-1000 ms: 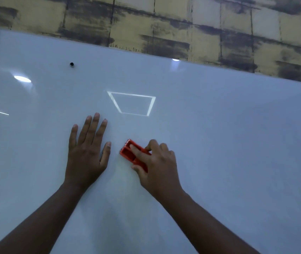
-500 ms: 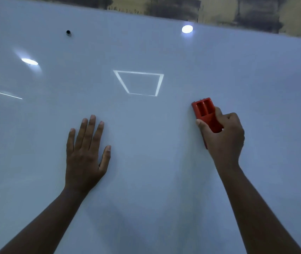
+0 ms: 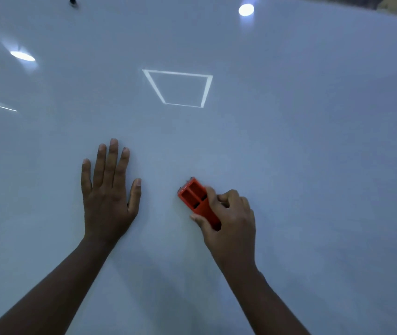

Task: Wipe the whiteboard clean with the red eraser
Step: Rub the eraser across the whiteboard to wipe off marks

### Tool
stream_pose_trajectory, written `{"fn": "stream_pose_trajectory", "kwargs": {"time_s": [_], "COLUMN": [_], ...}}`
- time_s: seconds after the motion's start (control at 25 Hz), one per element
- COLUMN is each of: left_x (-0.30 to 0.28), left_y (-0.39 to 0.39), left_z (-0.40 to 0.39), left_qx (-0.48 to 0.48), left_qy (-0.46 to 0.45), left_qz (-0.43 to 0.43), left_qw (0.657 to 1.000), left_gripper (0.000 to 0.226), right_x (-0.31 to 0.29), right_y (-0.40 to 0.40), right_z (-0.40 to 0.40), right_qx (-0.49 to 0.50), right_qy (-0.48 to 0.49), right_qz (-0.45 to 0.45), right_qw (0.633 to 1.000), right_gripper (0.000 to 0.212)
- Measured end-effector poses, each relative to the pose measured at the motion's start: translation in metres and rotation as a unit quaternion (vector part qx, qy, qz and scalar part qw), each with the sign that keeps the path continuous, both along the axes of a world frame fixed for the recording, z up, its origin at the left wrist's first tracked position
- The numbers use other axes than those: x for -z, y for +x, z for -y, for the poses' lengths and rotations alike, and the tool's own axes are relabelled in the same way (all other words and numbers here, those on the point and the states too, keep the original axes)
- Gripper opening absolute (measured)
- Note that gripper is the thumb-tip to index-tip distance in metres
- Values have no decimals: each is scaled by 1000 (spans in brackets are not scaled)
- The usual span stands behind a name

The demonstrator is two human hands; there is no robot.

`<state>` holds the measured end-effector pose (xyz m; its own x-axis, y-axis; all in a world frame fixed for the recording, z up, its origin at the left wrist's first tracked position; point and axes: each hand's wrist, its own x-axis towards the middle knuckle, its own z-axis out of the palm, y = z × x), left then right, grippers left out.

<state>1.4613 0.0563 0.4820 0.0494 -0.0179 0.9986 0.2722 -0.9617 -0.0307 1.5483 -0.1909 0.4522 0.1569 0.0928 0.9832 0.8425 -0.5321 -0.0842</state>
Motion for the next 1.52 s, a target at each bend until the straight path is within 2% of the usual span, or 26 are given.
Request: {"fn": "stream_pose_trajectory", "kwargs": {"time_s": [0.12, 0.24, 0.36, 0.6, 0.72, 0.88, 1.12, 1.16, 1.24, 1.36, 1.52], "left_x": [15, 33, 51, 70, 75, 86, 101, 102, 102, 101, 113], "left_y": [-1, -2, -3, -2, -1, -1, -3, -4, -9, -25, -34], "left_z": [-1, -2, -3, -1, -1, 2, 3, 2, -3, -22, -39], "left_qx": [5, 7, 6, 1, -7, -6, -1, 1, 2, -26, -47], "left_qy": [-1, 2, 5, -6, -10, -23, -31, -30, -19, 42, 78], "left_qz": [3, -1, -4, -2, 0, -13, -18, -14, -14, -49, -74], "left_qw": [1000, 1000, 1000, 1000, 1000, 1000, 999, 999, 1000, 998, 993], "left_gripper": [65, 65, 64, 64, 64, 66, 65, 64, 63, 63, 62], "right_x": [3, -14, -9, 27, 40, 83, 148, 149, 149, 157, 190], "right_y": [4, 23, 39, 33, 19, -8, -17, -12, -1, 8, -4], "right_z": [14, 49, 81, 71, 44, 3, 6, 15, 37, 62, 53], "right_qx": [12, 8, -25, -44, -53, -41, -7, 2, 19, 7, -35], "right_qy": [-10, 93, 205, 259, 212, 81, -96, -88, 0, 149, 212], "right_qz": [-6, -89, -175, -217, -187, -127, -77, -83, -130, -248, -299], "right_qw": [1000, 992, 963, 940, 958, 988, 992, 993, 991, 957, 930], "right_gripper": [64, 63, 67, 68, 66, 62, 61, 59, 55, 64, 67]}}
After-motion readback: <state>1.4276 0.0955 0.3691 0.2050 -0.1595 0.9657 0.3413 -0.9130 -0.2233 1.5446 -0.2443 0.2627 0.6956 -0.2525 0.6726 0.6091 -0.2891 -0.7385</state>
